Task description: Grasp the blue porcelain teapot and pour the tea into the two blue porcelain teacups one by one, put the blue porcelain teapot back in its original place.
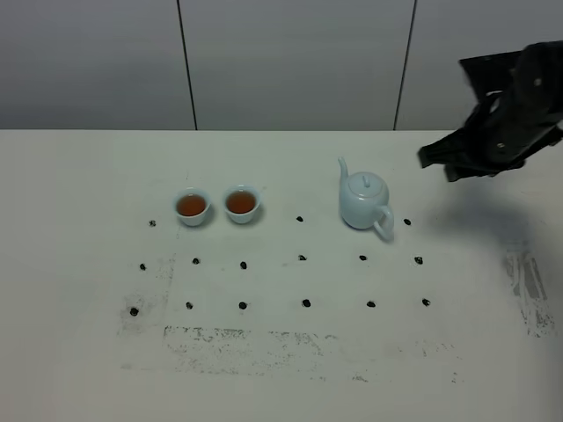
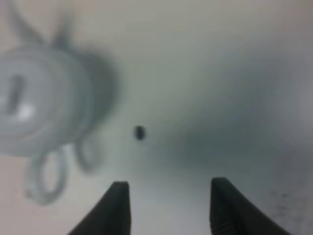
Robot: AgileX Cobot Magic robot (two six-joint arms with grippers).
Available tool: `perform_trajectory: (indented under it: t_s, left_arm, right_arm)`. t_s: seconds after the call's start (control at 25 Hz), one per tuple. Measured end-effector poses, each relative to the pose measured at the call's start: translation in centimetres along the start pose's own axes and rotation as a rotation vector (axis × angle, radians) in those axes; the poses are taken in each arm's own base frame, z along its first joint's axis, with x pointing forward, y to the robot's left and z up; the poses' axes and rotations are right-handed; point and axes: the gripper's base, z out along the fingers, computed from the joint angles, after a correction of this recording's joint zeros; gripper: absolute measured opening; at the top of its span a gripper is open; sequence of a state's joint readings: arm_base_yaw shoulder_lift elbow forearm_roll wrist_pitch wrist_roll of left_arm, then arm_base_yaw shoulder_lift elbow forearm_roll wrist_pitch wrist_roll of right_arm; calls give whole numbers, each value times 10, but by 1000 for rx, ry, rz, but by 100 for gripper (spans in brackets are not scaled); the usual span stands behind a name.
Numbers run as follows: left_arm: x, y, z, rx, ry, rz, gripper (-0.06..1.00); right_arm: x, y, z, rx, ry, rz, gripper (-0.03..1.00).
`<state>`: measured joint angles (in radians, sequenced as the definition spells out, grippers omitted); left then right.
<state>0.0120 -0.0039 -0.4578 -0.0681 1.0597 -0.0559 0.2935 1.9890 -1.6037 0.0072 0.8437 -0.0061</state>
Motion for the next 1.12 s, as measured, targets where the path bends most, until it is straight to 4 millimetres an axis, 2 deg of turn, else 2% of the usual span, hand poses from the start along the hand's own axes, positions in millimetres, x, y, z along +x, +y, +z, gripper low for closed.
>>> perform_trajectory:
  t_s: [0.12, 0.2, 0.36, 0.44, 0.6, 0.76, 1.0, 1.12]
  left_arm:
    - [0, 0, 0, 0, 0, 0, 29]
    - [0, 0, 0, 0, 0, 0, 29]
    - [0, 0, 0, 0, 0, 0, 29]
    - [0, 0, 0, 0, 0, 0, 29]
    - [0, 0, 0, 0, 0, 0, 29]
    - [0, 0, 0, 0, 0, 0, 29]
    - [0, 0, 0, 0, 0, 0, 29]
    - [0, 0, 0, 0, 0, 0, 29]
  right_arm:
    - [3, -40, -3, 42, 27, 50, 37]
    - [6, -52, -4, 52, 52, 69, 37]
    - [10, -55, -15, 50, 87, 35, 37]
    - [10, -54, -30, 50, 82, 22, 37]
    - [16, -51, -73, 58, 15, 19, 37]
    - [42, -55, -105, 68, -27, 49, 37]
    - [96, -62, -135, 90, -10, 108, 37]
    - [128, -59, -158, 101, -18, 131, 37]
